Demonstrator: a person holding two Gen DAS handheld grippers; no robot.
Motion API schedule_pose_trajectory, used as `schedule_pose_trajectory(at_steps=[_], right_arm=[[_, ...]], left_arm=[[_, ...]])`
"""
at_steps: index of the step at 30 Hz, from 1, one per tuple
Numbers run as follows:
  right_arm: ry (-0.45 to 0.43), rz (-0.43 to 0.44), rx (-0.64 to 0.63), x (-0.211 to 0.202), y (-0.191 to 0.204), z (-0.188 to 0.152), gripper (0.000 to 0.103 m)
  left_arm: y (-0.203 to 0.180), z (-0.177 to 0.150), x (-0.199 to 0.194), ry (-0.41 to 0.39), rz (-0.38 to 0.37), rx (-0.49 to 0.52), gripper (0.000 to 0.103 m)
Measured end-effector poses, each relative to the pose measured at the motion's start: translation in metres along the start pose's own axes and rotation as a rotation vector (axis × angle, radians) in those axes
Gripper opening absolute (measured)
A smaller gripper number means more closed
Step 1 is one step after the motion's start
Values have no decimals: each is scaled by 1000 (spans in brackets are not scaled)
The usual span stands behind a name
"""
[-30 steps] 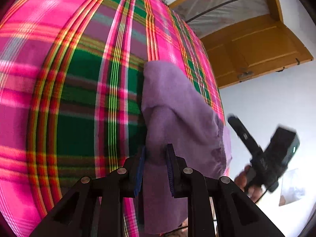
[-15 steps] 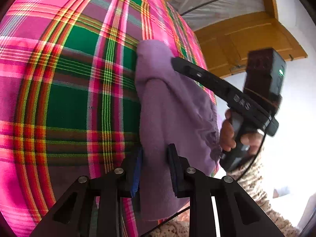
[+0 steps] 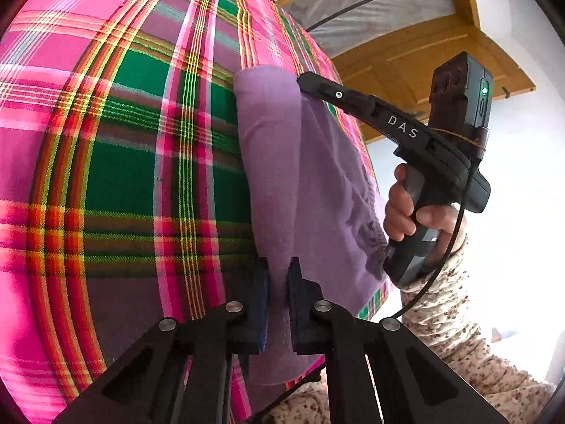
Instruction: Fold clothes
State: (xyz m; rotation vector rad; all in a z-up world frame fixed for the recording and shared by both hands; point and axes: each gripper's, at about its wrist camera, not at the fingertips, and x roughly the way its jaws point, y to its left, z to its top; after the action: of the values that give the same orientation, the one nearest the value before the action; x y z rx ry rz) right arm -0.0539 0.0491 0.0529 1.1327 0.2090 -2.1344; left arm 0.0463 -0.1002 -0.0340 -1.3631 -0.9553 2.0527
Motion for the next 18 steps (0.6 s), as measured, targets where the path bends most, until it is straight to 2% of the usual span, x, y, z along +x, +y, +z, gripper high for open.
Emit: schedule_pose_trajectory(at_steps=[6,10,15,18], right_arm=[[-10,-58,79,0,-10,-3,3],[-44,-66,127,-19,-18,-11,4],[-54,-89,27,-43,-4,-44,23],[14,-161,21,-29,-7,-65,24]], left_arm=[[4,0,0,5,1,-16,9],[10,-1,-1,9,-12,-44,9],[8,12,5,11,-12,-44,9],[10,-5,-5,14,-17,-52,9]])
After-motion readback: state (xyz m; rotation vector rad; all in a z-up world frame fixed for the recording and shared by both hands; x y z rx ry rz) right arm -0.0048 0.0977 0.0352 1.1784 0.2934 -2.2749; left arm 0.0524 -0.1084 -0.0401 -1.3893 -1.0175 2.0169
